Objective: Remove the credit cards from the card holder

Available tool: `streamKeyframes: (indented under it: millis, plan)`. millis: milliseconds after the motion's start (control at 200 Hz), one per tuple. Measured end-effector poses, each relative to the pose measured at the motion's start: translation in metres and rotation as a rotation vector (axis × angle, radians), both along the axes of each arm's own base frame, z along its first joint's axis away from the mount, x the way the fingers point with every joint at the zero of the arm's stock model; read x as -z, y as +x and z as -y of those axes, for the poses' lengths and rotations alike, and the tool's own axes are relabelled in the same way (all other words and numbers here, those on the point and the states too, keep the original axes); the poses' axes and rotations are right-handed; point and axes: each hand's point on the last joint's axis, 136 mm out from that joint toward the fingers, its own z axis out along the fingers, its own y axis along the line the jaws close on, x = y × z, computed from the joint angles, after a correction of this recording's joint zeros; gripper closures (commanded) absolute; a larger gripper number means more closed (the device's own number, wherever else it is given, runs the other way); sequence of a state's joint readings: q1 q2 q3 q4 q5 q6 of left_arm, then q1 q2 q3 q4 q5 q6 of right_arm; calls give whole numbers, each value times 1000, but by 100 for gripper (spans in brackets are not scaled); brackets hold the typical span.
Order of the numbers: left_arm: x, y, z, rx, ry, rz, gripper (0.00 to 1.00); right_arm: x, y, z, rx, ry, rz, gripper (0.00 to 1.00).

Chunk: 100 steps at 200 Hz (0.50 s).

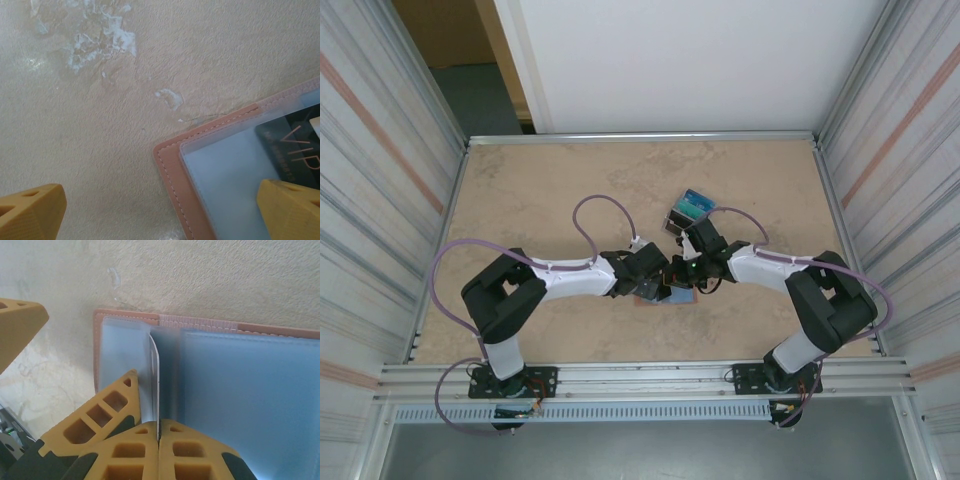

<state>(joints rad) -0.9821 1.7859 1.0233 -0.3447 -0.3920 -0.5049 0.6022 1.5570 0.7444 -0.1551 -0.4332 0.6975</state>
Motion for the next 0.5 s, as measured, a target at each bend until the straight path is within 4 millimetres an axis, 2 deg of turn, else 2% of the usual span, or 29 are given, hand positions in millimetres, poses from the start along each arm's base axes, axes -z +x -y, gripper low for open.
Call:
streamKeyframes:
  millis: [256, 501]
  plan:
    - [0, 0, -2, -6, -9, 14, 1, -8, 1, 8, 19, -49, 41, 100]
    - [-1, 1, -9, -8, 9, 32, 1, -31, 3, 24, 44, -98, 127, 100]
